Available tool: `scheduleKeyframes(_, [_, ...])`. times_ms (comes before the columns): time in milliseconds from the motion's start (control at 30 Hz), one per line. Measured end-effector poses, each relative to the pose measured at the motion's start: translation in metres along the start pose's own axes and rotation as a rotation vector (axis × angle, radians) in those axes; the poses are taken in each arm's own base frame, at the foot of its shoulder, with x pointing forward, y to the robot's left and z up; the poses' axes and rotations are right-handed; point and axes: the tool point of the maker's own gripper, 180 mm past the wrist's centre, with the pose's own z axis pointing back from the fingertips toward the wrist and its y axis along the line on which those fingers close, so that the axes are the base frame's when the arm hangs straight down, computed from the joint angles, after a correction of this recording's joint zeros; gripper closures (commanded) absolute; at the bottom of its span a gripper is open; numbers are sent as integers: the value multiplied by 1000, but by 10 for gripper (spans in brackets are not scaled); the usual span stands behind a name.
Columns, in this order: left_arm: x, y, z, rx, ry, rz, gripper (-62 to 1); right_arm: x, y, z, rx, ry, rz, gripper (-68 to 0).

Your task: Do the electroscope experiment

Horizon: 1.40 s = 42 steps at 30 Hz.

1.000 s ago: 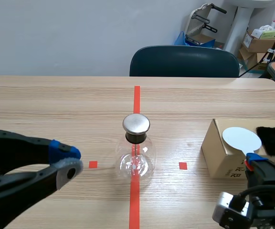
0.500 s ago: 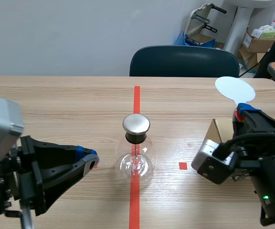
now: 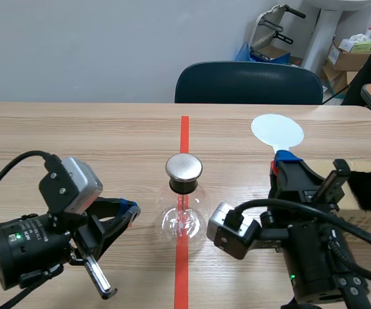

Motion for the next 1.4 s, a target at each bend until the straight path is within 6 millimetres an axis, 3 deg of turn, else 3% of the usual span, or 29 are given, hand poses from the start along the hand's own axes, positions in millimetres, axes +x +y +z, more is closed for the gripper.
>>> scheduleKeyframes(267, [-32,5,-17,37,60,7,-36,2,11,-4,1,15,49,-13])
scheduleKeyframes(700, [-57,12,-43,82,109,17,-36,3,9,-6,-7,23,39,-13])
scheduleKeyframes(1400, [-53,14,-50,84,87,5,-36,3,9,-6,-8,22,39,-13])
